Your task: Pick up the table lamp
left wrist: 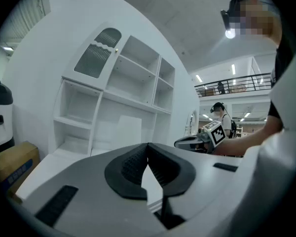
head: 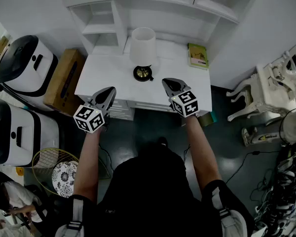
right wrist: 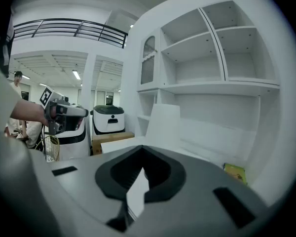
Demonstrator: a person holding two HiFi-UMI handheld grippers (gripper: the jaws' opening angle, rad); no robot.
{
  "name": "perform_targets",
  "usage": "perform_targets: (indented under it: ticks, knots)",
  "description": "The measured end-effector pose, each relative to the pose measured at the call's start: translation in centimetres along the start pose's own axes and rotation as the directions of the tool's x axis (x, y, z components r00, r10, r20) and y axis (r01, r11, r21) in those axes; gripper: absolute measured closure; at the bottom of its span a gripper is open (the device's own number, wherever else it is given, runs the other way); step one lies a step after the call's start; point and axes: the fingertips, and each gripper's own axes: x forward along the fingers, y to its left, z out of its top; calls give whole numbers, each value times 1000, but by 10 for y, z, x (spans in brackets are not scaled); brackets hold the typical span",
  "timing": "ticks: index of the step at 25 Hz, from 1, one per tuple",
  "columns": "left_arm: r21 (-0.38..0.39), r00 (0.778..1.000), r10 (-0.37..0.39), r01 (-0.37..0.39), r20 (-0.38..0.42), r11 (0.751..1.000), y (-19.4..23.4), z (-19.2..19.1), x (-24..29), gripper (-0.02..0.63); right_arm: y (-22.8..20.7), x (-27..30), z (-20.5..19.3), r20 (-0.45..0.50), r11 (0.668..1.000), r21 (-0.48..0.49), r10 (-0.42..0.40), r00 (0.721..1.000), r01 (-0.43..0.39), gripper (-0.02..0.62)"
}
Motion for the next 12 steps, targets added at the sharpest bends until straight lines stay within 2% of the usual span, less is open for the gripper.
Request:
perform_targets:
  ticks: [12]
  knots:
    - [0, 1000, 7, -7, -22, 1000, 5, -4, 21, 595, -12, 13, -12, -18, 999, 17, 29, 999, -29, 589]
